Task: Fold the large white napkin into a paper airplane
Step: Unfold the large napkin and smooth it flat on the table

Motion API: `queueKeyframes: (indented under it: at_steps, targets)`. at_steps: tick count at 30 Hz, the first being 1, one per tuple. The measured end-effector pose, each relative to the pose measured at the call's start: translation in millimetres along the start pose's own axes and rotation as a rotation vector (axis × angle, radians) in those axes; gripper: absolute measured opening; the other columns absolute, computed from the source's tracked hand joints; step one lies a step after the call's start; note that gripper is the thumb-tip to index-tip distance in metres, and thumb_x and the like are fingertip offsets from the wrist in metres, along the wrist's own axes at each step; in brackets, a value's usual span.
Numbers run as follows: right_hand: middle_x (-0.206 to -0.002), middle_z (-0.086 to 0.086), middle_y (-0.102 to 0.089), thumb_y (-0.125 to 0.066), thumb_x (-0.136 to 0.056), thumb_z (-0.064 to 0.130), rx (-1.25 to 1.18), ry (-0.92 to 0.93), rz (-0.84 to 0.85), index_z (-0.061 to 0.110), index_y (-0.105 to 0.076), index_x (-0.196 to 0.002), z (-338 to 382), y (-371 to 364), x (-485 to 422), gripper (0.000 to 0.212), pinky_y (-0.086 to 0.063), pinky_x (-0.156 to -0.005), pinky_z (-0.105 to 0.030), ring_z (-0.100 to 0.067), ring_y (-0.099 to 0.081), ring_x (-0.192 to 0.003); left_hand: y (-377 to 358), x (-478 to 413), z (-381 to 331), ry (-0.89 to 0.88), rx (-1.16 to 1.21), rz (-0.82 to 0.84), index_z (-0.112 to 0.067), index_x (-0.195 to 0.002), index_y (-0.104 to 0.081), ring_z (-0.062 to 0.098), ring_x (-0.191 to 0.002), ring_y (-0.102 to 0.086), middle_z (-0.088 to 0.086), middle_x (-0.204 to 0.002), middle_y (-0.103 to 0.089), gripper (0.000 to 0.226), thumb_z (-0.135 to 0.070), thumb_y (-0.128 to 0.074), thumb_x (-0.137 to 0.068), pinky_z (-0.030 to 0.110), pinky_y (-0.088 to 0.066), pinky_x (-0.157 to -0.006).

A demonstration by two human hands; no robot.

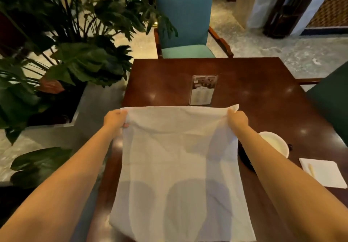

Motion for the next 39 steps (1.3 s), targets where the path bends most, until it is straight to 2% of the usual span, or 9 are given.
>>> queueKeyframes:
  at_steps: [6, 9, 12, 16, 19, 31, 33, 36, 39]
  targets:
    - [-0.131, -0.02, -0.043, -0.053, -0.089, 0.016, 0.25, 0.292, -0.336, 0.004, -0.043, -0.131, 15, -25, 0, 0.044, -0.036, -0.097, -0.046, -0.039, -0.04, -0.119, -53, -11, 8, -0.27, -0.163, 0.007, -0.011, -0.145, -0.026, 0.028, -0.137, -0.031, 0.011, -0.151, -0.031, 0.054, -0.023, -0.046, -0.096, 0.039, -0.027, -0.112]
    - [-0.122, -0.026, -0.057, -0.054, -0.085, 0.009, 0.274, 0.617, -0.217, -0.005, -0.054, -0.12, 15, -98, 36, 0.038, -0.038, -0.098, -0.045, -0.043, -0.052, -0.113, -104, 19, 28, -0.426, -0.29, 0.086, -0.014, -0.146, -0.022, 0.023, -0.143, -0.017, 0.007, -0.155, -0.021, 0.052, -0.03, -0.037, -0.098, 0.037, -0.01, -0.116]
    - [-0.135, -0.023, -0.052, -0.029, -0.097, 0.026, 0.439, 0.823, 0.087, 0.0, -0.052, -0.128, 10, -189, 61, 0.047, -0.032, -0.108, -0.045, -0.039, -0.051, -0.123, -150, 30, 51, -0.473, -0.619, 0.156, -0.027, -0.148, -0.008, 0.02, -0.146, 0.001, -0.004, -0.156, 0.002, 0.053, -0.041, -0.019, -0.098, 0.043, 0.006, -0.115]
    - [-0.159, -0.001, -0.002, -0.015, -0.1, 0.042, 0.694, 0.815, 0.159, 0.022, -0.007, -0.15, -6, -224, 46, 0.054, 0.003, -0.119, -0.042, -0.022, 0.003, -0.146, -153, 29, 61, -0.606, -0.855, 0.031, -0.023, -0.147, -0.021, 0.025, -0.144, -0.013, 0.003, -0.156, -0.016, 0.057, -0.046, -0.021, -0.095, 0.049, 0.0, -0.115]
    - [-0.159, 0.002, -0.005, -0.008, -0.095, 0.048, 0.769, 0.826, 0.109, 0.028, -0.009, -0.149, -20, -206, 28, 0.058, 0.003, -0.118, -0.043, -0.021, 0.002, -0.147, -148, 27, 63, -0.651, -0.872, 0.019, -0.023, -0.146, -0.027, 0.026, -0.143, -0.02, 0.005, -0.154, -0.025, 0.058, -0.049, -0.021, -0.094, 0.052, -0.01, -0.115]
    - [-0.159, 0.0, 0.004, -0.006, -0.094, 0.051, 0.84, 0.66, 0.087, 0.023, -0.003, -0.15, -59, -129, -23, 0.063, 0.005, -0.119, -0.041, -0.019, 0.008, -0.146, -82, 6, 95, -0.615, -1.011, 0.106, -0.022, -0.149, -0.012, 0.019, -0.145, -0.002, 0.002, -0.158, -0.009, 0.061, -0.052, -0.012, -0.095, 0.041, 0.001, -0.116]
    - [-0.159, -0.006, -0.001, -0.018, -0.099, 0.042, 0.895, 0.672, 0.05, 0.017, -0.008, -0.15, -53, -131, -15, 0.058, 0.002, -0.118, -0.047, -0.024, 0.002, -0.146, -63, 15, 107, -0.552, -0.98, 0.096, -0.02, -0.148, -0.014, 0.02, -0.145, -0.004, 0.003, -0.158, -0.011, 0.063, -0.052, -0.01, -0.094, 0.041, -0.001, -0.116]
    - [-0.15, -0.015, -0.034, -0.026, -0.096, 0.035, 0.864, 0.947, 0.052, 0.008, -0.035, -0.142, -39, -156, 51, 0.055, -0.016, -0.113, -0.052, -0.034, -0.032, -0.138, -53, 57, 120, -0.524, -0.904, 0.093, -0.017, -0.147, -0.02, 0.021, -0.145, -0.009, 0.006, -0.157, -0.017, 0.068, -0.055, -0.006, -0.092, 0.041, -0.003, -0.117]
    - [-0.138, -0.012, -0.052, -0.009, -0.099, 0.036, 0.79, 1.106, 0.297, 0.008, -0.049, -0.132, -69, -195, 139, 0.059, -0.022, -0.105, -0.049, -0.032, -0.05, -0.126, -77, 115, 124, -0.587, -0.86, 0.133, -0.016, -0.145, -0.027, 0.022, -0.143, -0.014, 0.009, -0.153, -0.024, 0.066, -0.054, -0.01, -0.094, 0.036, 0.003, -0.115]
Point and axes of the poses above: each hand's wrist, its own x-axis away from the middle knuckle, its own y-axis out of the back of the hand, z = x × y, the point moved 7 cm from there along -x, towards the middle knuckle
